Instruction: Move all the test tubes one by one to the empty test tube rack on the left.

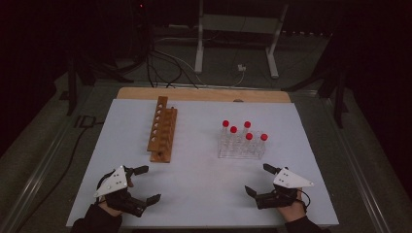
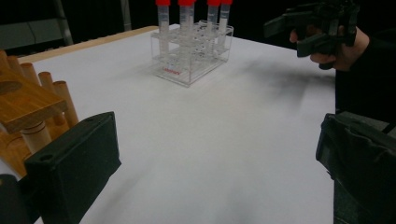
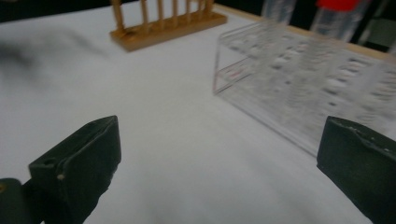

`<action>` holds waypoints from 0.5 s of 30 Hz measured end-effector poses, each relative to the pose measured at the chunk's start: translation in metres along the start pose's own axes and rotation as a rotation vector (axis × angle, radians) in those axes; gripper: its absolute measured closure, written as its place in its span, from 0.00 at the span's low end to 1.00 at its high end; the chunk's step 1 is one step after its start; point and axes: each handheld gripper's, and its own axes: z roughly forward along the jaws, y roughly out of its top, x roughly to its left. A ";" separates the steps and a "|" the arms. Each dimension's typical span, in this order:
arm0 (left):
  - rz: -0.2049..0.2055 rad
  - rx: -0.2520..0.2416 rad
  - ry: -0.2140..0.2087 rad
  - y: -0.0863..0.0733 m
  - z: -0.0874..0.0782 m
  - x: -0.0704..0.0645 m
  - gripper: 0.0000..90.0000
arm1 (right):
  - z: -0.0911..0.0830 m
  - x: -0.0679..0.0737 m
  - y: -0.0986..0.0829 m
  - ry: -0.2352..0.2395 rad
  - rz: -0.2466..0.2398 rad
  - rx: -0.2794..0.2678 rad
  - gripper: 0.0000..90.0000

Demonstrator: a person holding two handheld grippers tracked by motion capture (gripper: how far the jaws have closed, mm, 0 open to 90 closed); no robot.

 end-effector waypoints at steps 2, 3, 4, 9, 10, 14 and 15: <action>0.000 0.001 0.001 0.000 0.000 0.000 0.00 | 0.001 -0.004 -0.002 0.010 0.028 0.020 0.00; 0.002 0.004 0.004 0.000 0.000 0.000 0.00 | 0.002 -0.006 -0.003 0.021 0.048 0.043 0.00; 0.005 0.006 0.005 0.000 0.001 -0.001 0.00 | 0.004 -0.007 -0.004 0.039 0.066 0.061 0.00; 0.005 0.005 0.013 0.001 0.001 -0.001 0.00 | 0.005 -0.006 -0.002 0.045 0.071 0.104 0.00; 0.005 0.005 0.013 0.001 0.001 -0.001 0.00 | 0.005 -0.006 -0.002 0.046 0.068 0.110 0.00; -0.005 0.005 0.022 0.000 0.001 0.001 0.00 | 0.004 -0.007 -0.002 0.050 0.075 0.108 0.00; -0.008 0.008 0.018 0.001 0.001 0.002 0.00 | 0.003 -0.006 -0.002 0.043 0.067 0.108 0.00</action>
